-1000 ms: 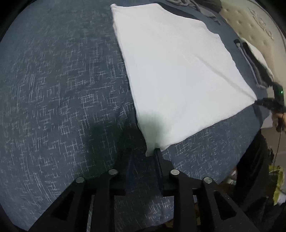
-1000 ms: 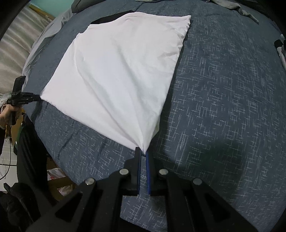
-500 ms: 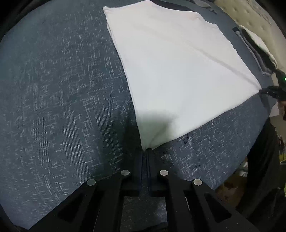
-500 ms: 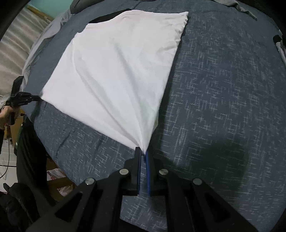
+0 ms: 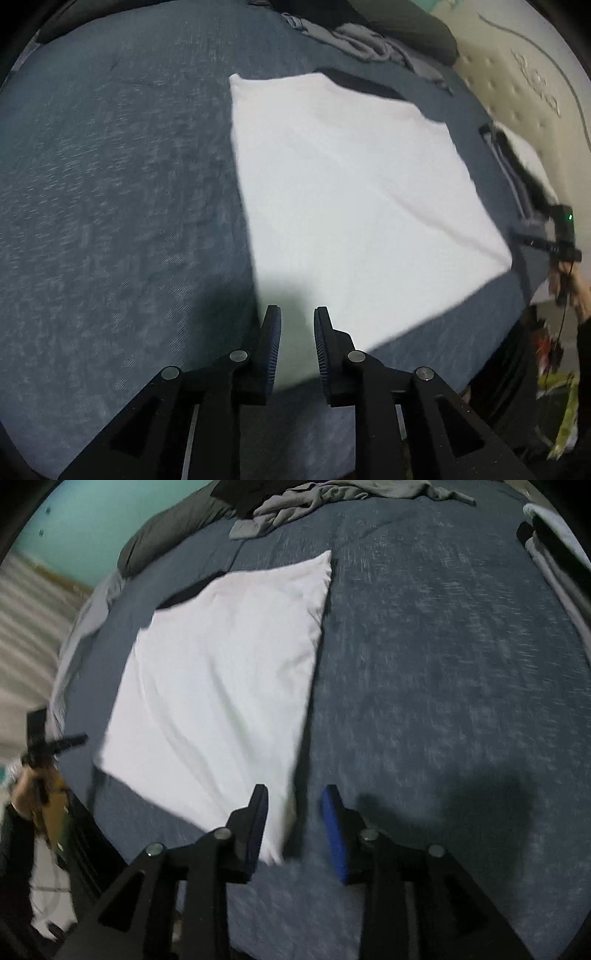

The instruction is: Fold clothes

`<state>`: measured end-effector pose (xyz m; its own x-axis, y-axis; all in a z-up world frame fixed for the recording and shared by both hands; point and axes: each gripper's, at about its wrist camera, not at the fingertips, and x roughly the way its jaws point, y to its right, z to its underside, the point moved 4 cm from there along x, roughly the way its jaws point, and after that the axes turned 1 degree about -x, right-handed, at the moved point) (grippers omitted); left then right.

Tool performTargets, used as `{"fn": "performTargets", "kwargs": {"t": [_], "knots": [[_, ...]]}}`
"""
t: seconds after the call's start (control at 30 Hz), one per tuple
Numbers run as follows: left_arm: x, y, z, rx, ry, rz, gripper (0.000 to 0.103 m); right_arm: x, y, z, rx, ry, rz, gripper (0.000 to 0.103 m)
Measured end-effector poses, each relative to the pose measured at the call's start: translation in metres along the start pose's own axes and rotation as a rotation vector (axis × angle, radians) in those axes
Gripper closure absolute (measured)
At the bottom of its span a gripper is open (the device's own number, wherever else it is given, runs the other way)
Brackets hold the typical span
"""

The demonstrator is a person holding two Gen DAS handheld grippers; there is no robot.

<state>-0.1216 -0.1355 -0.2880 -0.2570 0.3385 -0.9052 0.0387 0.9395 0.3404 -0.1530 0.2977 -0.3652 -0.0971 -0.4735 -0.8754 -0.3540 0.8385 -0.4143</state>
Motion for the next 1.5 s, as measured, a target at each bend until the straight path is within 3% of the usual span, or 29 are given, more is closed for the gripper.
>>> {"fn": "performTargets", "kwargs": {"t": [0.17, 0.3, 0.33, 0.37, 0.63, 0.83, 0.9, 0.97, 1.27, 1.5], "knots": [[0.039, 0.027, 0.004, -0.042, 0.005, 0.054, 0.082, -0.056, 0.082, -0.051, 0.056, -0.045, 0.005, 0.072], [0.054, 0.032, 0.005, -0.052, -0.016, 0.071, 0.082, -0.040, 0.088, -0.054, 0.101, -0.046, -0.040, 0.076], [0.056, 0.031, 0.005, -0.052, -0.020, 0.072, 0.082, -0.040, 0.088, -0.052, 0.100, -0.046, -0.044, 0.090], [0.059, 0.030, 0.005, -0.052, -0.024, 0.072, 0.082, -0.039, 0.088, -0.051, 0.099, -0.046, -0.047, 0.097], [0.076, 0.022, 0.004, -0.051, -0.052, 0.073, 0.082, -0.061, 0.104, -0.043, 0.103, -0.031, -0.003, 0.102], [0.066, 0.020, 0.004, -0.059, -0.028, 0.077, 0.082, -0.075, 0.112, -0.077, 0.141, 0.047, -0.033, 0.099], [0.063, 0.019, 0.004, -0.061, -0.020, 0.078, 0.082, -0.080, 0.115, -0.088, 0.153, 0.073, -0.042, 0.090], [0.060, 0.018, 0.004, -0.064, -0.011, 0.079, 0.082, -0.081, 0.112, -0.109, 0.153, 0.102, -0.033, 0.071], [0.059, 0.008, -0.010, -0.086, 0.014, 0.093, 0.082, -0.054, 0.101, -0.199, 0.119, 0.184, 0.045, 0.071], [0.073, 0.005, -0.024, -0.090, 0.033, 0.105, 0.082, -0.025, 0.102, -0.242, 0.073, 0.190, 0.122, 0.071]]}}
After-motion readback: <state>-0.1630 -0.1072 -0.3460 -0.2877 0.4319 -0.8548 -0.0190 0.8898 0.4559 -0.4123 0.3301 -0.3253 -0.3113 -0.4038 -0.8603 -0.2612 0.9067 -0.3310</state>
